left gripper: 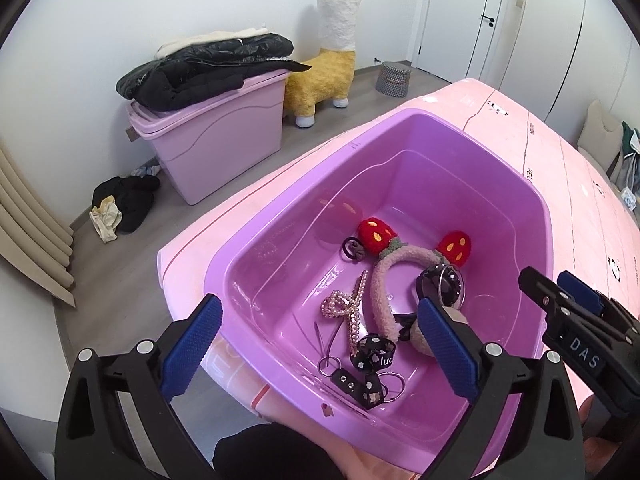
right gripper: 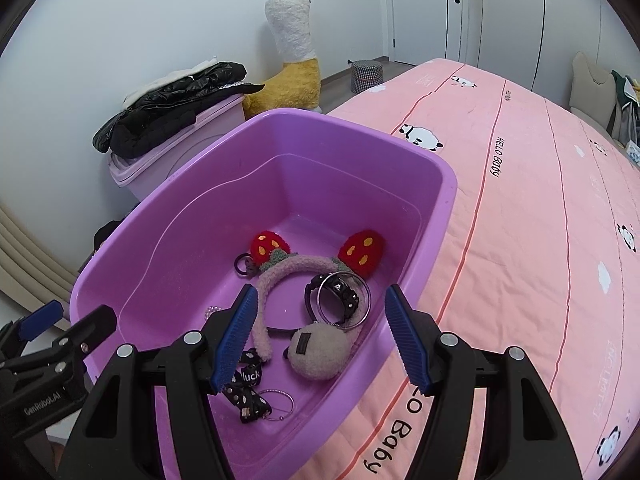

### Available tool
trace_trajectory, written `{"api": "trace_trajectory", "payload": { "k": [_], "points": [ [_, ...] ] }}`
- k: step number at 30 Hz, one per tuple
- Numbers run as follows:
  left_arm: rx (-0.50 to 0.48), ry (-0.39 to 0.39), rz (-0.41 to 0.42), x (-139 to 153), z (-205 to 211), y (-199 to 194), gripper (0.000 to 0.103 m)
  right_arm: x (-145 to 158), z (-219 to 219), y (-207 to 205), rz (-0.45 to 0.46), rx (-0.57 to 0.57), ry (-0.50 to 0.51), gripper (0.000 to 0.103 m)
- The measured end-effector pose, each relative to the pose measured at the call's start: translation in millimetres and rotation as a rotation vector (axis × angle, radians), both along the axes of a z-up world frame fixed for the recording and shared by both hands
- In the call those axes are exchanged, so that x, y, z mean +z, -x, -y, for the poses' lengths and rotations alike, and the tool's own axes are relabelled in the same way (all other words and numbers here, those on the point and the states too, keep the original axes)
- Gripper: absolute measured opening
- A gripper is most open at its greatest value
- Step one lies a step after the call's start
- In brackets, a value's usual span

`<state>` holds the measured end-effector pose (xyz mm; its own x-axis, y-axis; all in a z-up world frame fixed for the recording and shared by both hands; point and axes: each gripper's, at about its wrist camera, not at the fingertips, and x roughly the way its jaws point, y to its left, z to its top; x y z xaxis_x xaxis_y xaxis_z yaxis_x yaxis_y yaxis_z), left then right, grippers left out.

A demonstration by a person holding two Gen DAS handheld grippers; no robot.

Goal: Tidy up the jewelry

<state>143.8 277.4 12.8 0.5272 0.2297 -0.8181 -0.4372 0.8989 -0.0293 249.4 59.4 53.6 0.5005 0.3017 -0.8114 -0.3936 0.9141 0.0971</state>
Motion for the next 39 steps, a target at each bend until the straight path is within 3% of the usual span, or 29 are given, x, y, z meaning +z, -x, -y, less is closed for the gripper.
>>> {"api": "trace_trajectory", "payload": {
  "k": [18,39],
  "points": [
    [-0.009,-0.009,0.005,7.3,10.3,10.2,0.096,2.2,21.8,33.1,0.028,-0.019,-0.013,0.063],
    [-0.019,-0.015,-0.004,5.9,18.9,12.6,0.096,5.1,27.3,43.1,0.042,-0.026,-0.023,0.063]
  ]
}}
